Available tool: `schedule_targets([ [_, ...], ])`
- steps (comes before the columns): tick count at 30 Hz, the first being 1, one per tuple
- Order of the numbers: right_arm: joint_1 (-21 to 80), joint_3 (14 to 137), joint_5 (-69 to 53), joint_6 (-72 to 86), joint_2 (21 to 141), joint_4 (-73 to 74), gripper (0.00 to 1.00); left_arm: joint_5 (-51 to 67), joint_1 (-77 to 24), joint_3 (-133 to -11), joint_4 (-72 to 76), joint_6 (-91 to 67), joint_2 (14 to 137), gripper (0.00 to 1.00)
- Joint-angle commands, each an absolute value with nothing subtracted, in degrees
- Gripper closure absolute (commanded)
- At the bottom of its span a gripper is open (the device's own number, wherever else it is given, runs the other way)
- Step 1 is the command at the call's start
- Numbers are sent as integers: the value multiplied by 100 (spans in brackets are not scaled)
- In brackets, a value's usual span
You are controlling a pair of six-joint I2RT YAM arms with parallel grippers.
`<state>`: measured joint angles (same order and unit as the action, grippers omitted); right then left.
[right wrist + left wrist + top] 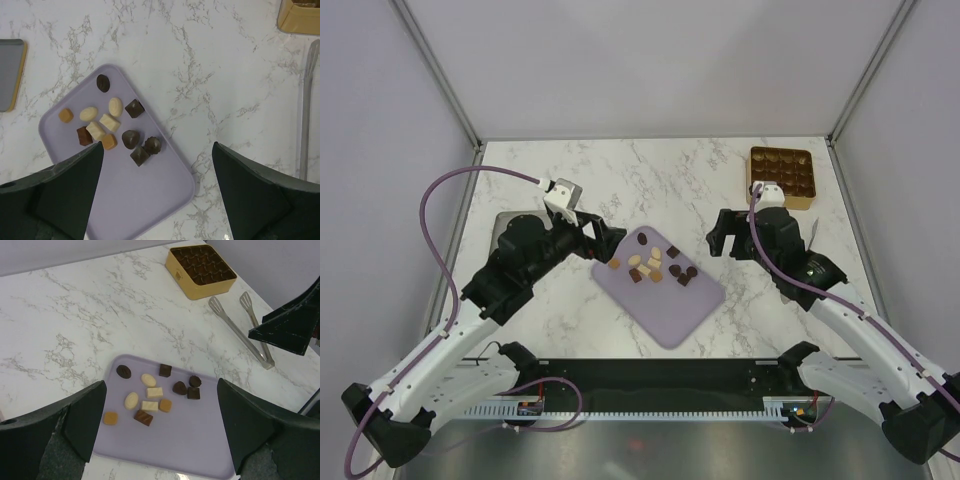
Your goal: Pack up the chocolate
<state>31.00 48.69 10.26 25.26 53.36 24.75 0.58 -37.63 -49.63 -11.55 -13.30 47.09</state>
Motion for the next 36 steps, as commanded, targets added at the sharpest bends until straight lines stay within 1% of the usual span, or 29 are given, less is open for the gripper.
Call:
schedule_targets([
  [1,3120,5115,1476,2514,5282,2522,2,-307,-3779,-5009,-1098,-1064,4755,1],
  [4,3120,5115,1757,2505,5265,2522,2,-395,-3779,-5001,-1125,-1055,4790,1],
  [9,3103,5220,2627,2312,5571,2558,2,-387,-3779,-5027,-1169,-1055,4764,1],
  [15,2673,5616,2917,2101,6810,2453,2,-431,-3779,-5010,-1169,-1020,4764,1],
  [17,2436,5555,2761,2153,7250,2295,3,-387,-3779,-5027,-1178,-1028,4773,2],
  [19,1944,5476,2146,2171,7574,2145,4,-395,-3779,-5062,-1221,-1020,4799,2],
  [23,1224,5396,2013,2188,8050,1995,5,-457,-3779,-5071,-1248,-993,4737,2],
  [27,749,5248,1785,2145,8437,1882,6,-440,-3797,-5080,-1239,-984,4702,2],
  [30,545,5151,1503,2031,8612,1635,7,-387,-3797,-5089,-1239,-976,4702,2],
  [36,519,5115,1380,1872,8841,1529,8,-466,-3814,-5071,-1248,-914,4641,2],
])
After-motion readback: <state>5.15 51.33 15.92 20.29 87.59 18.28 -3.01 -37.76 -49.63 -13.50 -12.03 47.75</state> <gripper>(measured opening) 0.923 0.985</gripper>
